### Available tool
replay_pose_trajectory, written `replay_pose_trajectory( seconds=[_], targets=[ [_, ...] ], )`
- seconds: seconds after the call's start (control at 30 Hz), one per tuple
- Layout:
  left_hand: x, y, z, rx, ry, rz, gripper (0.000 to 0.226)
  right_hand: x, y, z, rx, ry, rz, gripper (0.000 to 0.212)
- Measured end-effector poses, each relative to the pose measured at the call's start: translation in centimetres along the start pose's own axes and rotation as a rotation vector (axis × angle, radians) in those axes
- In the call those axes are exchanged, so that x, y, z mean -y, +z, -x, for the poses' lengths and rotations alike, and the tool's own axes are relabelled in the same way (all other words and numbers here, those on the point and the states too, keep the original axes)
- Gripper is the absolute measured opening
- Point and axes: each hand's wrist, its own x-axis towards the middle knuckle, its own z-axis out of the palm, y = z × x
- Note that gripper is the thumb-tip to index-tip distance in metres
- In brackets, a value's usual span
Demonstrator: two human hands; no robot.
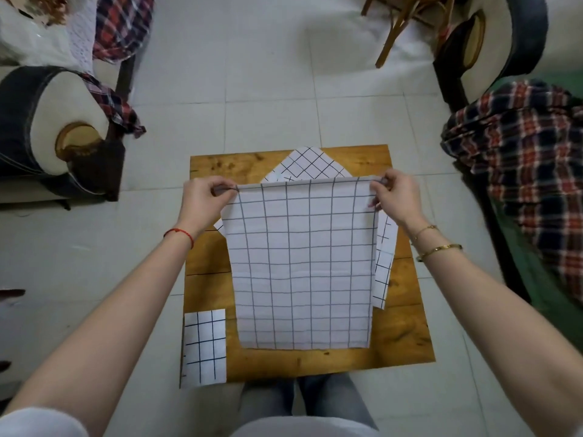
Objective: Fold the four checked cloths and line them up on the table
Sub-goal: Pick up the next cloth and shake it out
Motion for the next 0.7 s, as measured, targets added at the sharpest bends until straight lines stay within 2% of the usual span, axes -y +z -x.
replay_pose_trajectory(
  seconds=[0.1, 0.23, 0.43, 0.7],
  targets=[
    [1.2, 0.8, -0.5, 0.027, -0.009, -0.024, 0.011, -0.9, 1.5, -0.4, 0.007, 0.05, -0.109, 0.016],
    [2.6, 1.1, -0.3, 0.078, -0.027, -0.059, 0.01, -2.2, 2.4, 0.2, 0.028, 0.044, -0.097, 0.005],
    [3.4, 1.1, 0.9, 0.085, -0.017, -0.031, 0.011, -4.1, 3.4, 1.2, 0.024, 0.051, -0.133, 0.02],
    [5.7, 1.9, 4.8, 0.216, -0.114, -0.07, 0.012, -6.7, 4.5, 4.9, 0.088, 0.098, -0.119, 0.011]
  ],
)
